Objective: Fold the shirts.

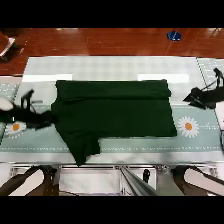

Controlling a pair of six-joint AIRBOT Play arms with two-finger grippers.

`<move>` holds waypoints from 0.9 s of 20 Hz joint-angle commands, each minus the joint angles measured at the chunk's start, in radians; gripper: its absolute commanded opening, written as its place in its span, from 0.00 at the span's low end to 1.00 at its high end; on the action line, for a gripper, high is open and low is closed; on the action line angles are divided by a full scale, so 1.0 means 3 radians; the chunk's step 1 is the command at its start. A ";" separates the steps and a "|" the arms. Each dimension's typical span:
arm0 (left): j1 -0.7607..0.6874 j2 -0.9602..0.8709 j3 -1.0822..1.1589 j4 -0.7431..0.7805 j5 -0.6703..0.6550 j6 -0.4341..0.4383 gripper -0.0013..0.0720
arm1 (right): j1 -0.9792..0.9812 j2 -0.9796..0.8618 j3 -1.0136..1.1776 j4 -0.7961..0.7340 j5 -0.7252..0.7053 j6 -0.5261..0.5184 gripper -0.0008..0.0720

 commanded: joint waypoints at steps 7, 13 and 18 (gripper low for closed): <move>0.0394 0.0289 -0.1292 -0.1396 0.0123 0.0477 0.71 | -0.0072 0.0846 -0.1011 0.0515 -0.0230 -0.0095 0.58; 0.0043 0.0289 -0.1322 -0.1513 0.0327 0.0572 0.05 | -0.0083 0.0846 -0.1011 0.0272 -0.0161 -0.0013 0.58; 0.0043 0.0292 -0.1319 -0.1637 0.0299 0.0697 0.05 | -0.0083 0.0842 -0.1300 -0.0529 0.0178 0.0399 0.58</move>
